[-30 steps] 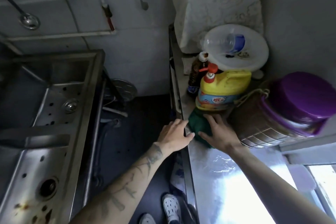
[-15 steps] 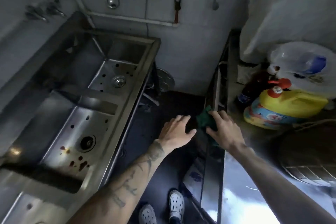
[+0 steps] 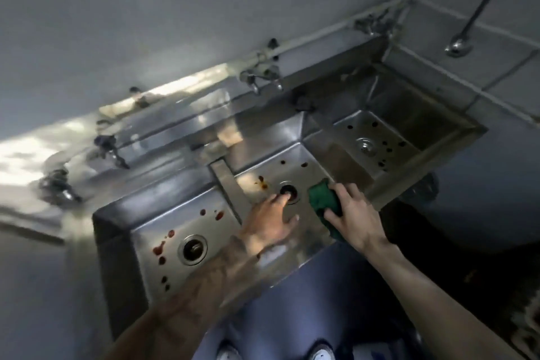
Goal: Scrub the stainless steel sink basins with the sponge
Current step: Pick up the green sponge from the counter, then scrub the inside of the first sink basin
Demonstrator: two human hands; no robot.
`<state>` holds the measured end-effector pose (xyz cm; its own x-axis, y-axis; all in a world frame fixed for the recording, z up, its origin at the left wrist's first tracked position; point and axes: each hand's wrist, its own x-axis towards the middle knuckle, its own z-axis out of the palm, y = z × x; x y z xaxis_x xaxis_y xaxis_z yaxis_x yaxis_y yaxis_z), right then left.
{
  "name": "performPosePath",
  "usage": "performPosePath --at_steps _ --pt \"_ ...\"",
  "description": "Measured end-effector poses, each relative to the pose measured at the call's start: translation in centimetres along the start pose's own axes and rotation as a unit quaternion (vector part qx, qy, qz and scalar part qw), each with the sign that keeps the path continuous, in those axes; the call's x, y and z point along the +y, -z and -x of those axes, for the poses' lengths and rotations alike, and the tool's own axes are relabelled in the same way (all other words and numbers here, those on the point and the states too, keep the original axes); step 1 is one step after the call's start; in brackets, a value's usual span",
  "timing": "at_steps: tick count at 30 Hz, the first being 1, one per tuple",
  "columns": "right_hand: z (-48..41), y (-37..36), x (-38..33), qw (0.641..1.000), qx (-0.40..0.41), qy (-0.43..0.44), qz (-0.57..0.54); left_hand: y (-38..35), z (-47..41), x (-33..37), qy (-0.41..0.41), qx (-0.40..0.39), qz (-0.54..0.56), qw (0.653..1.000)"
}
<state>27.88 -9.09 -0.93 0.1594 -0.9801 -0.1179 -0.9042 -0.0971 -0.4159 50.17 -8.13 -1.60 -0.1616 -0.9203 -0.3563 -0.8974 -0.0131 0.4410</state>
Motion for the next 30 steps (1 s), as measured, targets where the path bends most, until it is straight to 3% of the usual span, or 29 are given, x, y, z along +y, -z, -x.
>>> performPosePath --at_steps 6,13,20,30 --pt "-3.8 -8.7 -15.6 0.991 -0.055 0.119 0.007 3.7 7.6 -18.5 0.11 0.066 0.029 0.991" --pt "-6.0 -19.1 -28.0 0.966 -0.117 0.231 -0.009 4.4 15.1 -31.9 0.236 0.116 0.069 0.962" --pt "-7.8 -31.1 -32.8 0.938 -0.193 0.289 -0.002 0.3 17.8 -41.9 0.311 0.143 0.05 0.938" --pt "-12.5 -44.9 -35.8 0.922 -0.258 0.289 0.015 -4.4 14.1 -49.6 0.298 0.199 -0.04 0.933"
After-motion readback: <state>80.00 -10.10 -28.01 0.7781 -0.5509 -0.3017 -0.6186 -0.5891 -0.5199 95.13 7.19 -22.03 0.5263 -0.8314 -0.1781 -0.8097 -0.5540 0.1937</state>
